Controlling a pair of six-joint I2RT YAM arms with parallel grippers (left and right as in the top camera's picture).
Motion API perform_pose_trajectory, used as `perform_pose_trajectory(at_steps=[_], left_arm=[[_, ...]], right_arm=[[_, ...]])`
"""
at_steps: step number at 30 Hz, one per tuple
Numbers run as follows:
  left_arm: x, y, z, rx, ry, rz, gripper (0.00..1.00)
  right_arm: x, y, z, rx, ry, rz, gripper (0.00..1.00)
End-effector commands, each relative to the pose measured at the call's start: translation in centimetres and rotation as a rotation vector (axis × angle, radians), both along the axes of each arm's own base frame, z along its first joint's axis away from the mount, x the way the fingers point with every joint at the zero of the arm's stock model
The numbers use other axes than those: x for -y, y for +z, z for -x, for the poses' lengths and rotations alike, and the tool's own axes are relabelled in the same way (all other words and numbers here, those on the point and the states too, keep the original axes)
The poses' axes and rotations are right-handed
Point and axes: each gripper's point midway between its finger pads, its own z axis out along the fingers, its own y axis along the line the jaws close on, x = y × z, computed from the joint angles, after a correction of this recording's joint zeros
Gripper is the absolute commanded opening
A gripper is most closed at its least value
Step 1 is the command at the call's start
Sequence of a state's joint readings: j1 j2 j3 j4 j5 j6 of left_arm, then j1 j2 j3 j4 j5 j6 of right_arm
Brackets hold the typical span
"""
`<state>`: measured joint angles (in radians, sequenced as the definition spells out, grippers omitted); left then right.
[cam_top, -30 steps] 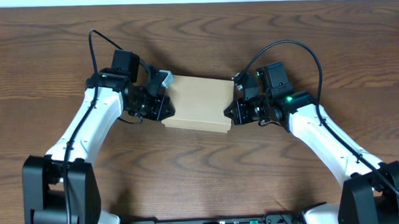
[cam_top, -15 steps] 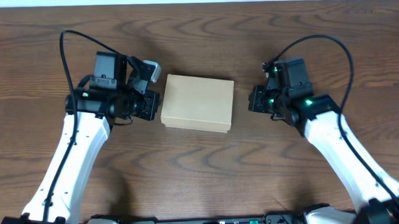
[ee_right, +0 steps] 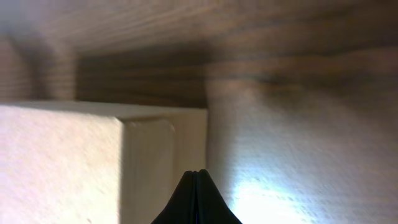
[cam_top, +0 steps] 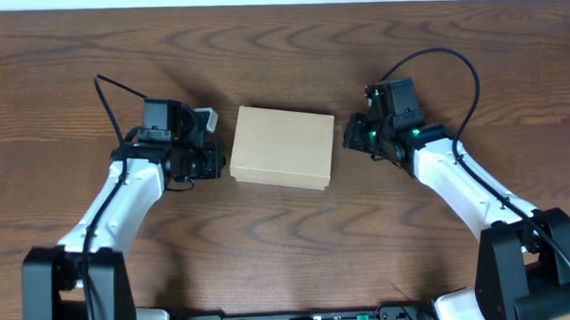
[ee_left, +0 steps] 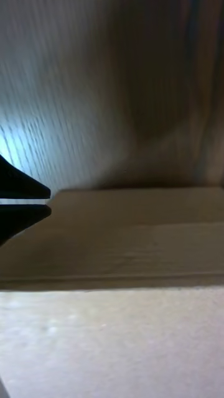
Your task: Pack container
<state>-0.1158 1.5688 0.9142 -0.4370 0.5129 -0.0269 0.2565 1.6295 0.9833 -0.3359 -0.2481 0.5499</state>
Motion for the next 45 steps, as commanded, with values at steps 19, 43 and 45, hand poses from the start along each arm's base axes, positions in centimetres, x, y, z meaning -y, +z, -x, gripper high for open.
perform_pose_trajectory(at_steps=[19, 43, 45], left_arm=[[4.3, -0.8, 2.3, -0.076, -0.104, 0.062, 0.05], [1.0, 12.5, 11.4, 0.180, -0.133, -0.026, 0.06], [0.9, 14.1, 12.9, 0.243, -0.144, -0.014, 0.06]], right_arm=[[-2.2, 0.1, -2.2, 0.069, 0.051, -0.107, 0.02], [5.5, 12.9, 13.1, 0.138, 0.135, 0.180, 0.02], [5.7, 14.0, 15.3, 0.181, 0.160, 0.185, 0.02]])
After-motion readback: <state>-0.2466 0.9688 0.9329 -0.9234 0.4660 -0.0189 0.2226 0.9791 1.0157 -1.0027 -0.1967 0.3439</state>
